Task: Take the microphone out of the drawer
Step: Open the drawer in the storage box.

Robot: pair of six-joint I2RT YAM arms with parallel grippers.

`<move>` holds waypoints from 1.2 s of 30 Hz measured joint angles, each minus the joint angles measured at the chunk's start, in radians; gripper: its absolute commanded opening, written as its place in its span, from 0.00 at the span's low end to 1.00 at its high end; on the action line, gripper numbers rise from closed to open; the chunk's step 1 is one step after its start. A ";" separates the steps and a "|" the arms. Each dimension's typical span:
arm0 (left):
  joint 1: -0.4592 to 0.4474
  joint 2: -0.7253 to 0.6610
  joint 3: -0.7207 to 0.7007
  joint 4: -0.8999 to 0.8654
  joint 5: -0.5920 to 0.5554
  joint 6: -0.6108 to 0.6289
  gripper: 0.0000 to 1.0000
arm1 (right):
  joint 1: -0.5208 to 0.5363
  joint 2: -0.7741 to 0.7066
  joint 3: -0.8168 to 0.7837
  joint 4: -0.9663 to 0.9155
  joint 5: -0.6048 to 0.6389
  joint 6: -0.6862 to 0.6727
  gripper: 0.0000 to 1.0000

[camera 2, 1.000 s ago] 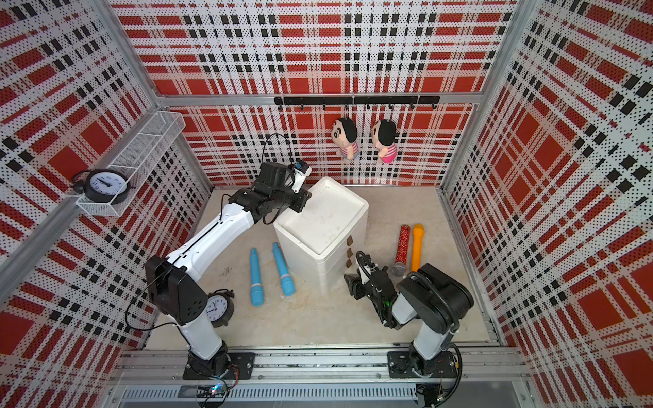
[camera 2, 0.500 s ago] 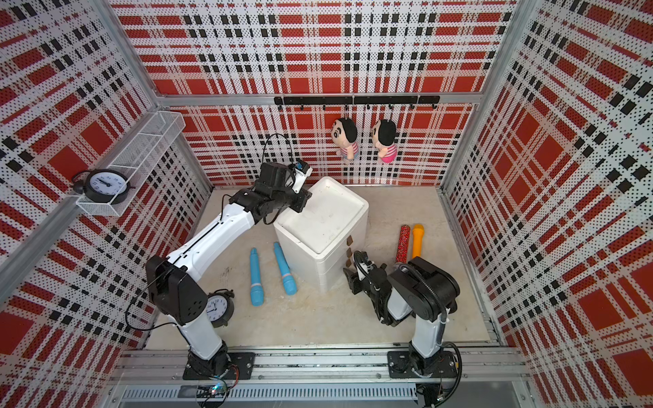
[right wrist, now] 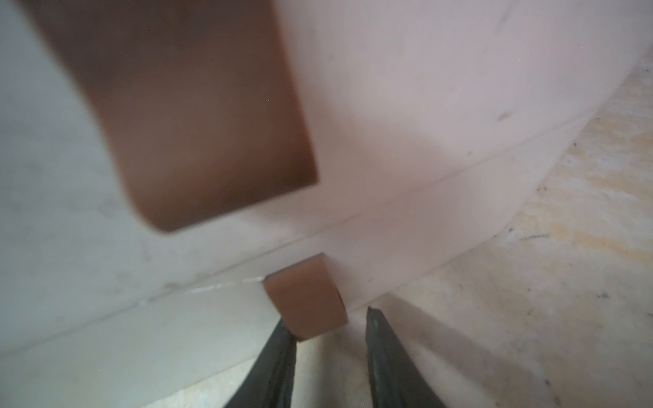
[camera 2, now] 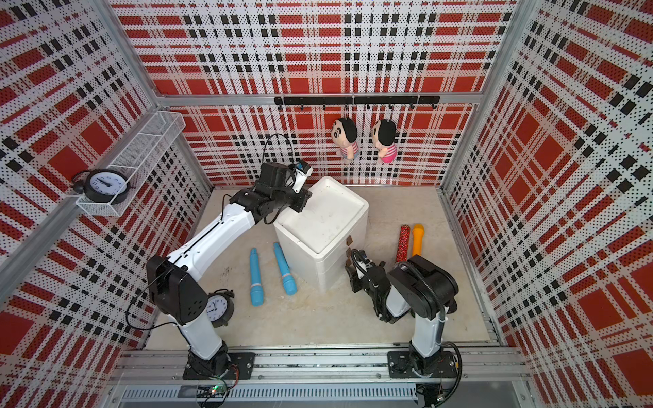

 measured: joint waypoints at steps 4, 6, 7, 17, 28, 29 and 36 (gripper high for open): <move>0.000 0.000 0.000 0.000 0.000 0.000 0.07 | 0.000 -0.003 0.000 -0.003 -0.006 0.000 0.36; 0.000 0.000 0.000 0.000 0.000 0.000 0.07 | 0.000 -0.012 0.000 -0.016 -0.013 0.000 0.36; 0.000 0.000 0.000 0.000 0.000 0.000 0.07 | 0.000 -0.018 0.000 -0.022 -0.016 0.000 0.36; 0.000 0.002 0.000 0.005 -0.006 0.001 0.07 | 0.000 -0.051 0.018 -0.079 -0.046 0.010 0.00; 0.000 0.004 0.000 0.010 -0.016 0.002 0.07 | 0.000 -0.090 0.012 -0.113 -0.029 0.067 0.00; 0.000 0.004 0.000 0.010 -0.016 0.002 0.07 | 0.000 -0.095 0.008 -0.113 -0.026 0.073 0.00; 0.000 0.004 0.000 0.010 -0.018 0.002 0.07 | 0.002 -0.135 -0.028 -0.117 -0.006 0.117 0.00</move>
